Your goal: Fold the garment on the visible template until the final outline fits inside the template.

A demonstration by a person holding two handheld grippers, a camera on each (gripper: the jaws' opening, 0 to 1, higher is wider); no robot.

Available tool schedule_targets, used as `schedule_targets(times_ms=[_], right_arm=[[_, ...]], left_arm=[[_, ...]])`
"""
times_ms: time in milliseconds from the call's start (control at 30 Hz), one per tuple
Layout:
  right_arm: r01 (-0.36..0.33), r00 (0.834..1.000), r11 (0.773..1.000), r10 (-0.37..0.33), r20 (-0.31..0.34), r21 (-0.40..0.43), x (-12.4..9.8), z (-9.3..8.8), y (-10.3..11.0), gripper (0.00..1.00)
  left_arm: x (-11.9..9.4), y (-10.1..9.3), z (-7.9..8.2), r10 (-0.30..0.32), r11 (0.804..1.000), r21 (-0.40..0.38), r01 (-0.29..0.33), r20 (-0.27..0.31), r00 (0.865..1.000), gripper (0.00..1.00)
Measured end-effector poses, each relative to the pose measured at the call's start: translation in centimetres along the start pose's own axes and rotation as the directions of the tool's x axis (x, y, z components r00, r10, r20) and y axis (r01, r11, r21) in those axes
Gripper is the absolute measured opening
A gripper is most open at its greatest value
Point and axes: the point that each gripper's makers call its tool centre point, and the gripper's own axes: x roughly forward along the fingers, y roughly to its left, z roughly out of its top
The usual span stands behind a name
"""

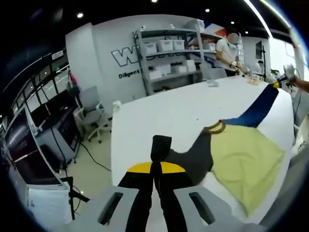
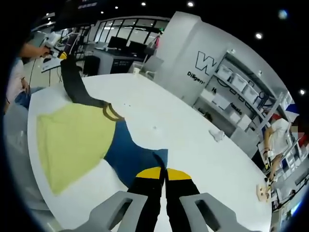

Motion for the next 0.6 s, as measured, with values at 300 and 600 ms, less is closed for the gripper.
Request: schedule_targets(times_ms=[300, 600], right_arm=[[0.013, 0.999, 0.999, -0.012, -0.033, 0.035, 0.5, -1.1, -0.5, 0.00], [0.046, 0.995, 0.997, -0.040, -0.092, 0.064, 1.5, -3.4, -1.7, 0.00]], left_arm=[[0.7, 1.1, -1.0, 0.022, 1.000, -0.009, -0.022, -0.019, 1.000, 0.03], [1.5, 2.6, -2.5, 0.043, 0.999, -0.023, -0.044, -0.047, 0.998, 0.03]])
